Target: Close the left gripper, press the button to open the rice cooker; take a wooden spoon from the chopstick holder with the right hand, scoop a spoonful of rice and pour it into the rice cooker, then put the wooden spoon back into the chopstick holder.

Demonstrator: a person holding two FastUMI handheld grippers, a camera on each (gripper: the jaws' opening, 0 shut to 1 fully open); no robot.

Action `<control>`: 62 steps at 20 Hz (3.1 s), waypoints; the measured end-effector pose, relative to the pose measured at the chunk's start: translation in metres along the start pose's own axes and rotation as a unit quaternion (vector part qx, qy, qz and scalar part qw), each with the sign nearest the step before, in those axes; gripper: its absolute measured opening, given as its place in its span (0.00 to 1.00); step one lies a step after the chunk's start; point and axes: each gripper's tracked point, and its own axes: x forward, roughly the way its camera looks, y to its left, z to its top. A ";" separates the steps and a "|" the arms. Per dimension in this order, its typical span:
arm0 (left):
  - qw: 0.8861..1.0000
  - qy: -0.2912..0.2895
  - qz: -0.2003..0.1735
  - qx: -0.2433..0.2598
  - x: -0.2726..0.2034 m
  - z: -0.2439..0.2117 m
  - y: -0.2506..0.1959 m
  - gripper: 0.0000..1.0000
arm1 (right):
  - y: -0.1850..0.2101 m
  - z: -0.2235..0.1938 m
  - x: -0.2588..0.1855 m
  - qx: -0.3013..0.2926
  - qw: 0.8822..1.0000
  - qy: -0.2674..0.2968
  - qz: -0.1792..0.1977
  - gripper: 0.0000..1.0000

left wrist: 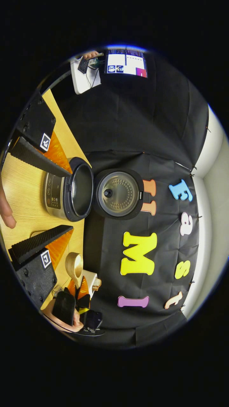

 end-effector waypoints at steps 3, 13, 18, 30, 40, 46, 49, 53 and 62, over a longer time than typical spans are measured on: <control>1.000 0.003 -0.001 0.007 0.000 0.000 0.005 0.96 | 0.016 -0.010 0.006 0.000 1.000 0.004 0.009 0.06; 1.000 -0.005 0.022 -0.008 -0.005 0.003 0.047 1.00 | 0.066 -0.071 0.052 -0.081 0.997 0.005 0.012 0.06; 0.999 0.010 0.038 -0.009 -0.002 -0.005 0.061 0.96 | 0.074 -0.105 0.091 -0.157 0.987 0.001 -0.012 0.06; 0.999 0.007 0.036 0.003 -0.004 -0.003 0.063 0.96 | 0.103 -0.176 0.136 -0.506 0.862 -0.028 -0.015 0.06; 0.997 0.013 0.072 0.016 -0.003 -0.007 0.088 1.00 | 0.125 -0.228 0.138 -0.707 0.706 -0.044 0.014 0.07; 0.995 0.029 0.094 0.014 -0.003 -0.015 0.102 0.96 | 0.138 -0.251 0.127 -0.779 0.623 -0.051 0.044 0.05; 0.994 0.033 0.100 0.013 -0.001 -0.019 0.107 0.96 | 0.143 -0.272 0.120 -0.821 0.565 -0.044 0.069 0.06; 0.993 0.041 0.107 0.010 -0.001 -0.022 0.112 0.96 | 0.146 -0.285 0.111 -0.846 0.524 -0.054 0.082 0.06; 0.994 0.043 0.097 0.020 0.003 -0.024 0.101 0.96 | 0.160 -0.264 0.099 -0.860 0.499 -0.069 0.080 0.05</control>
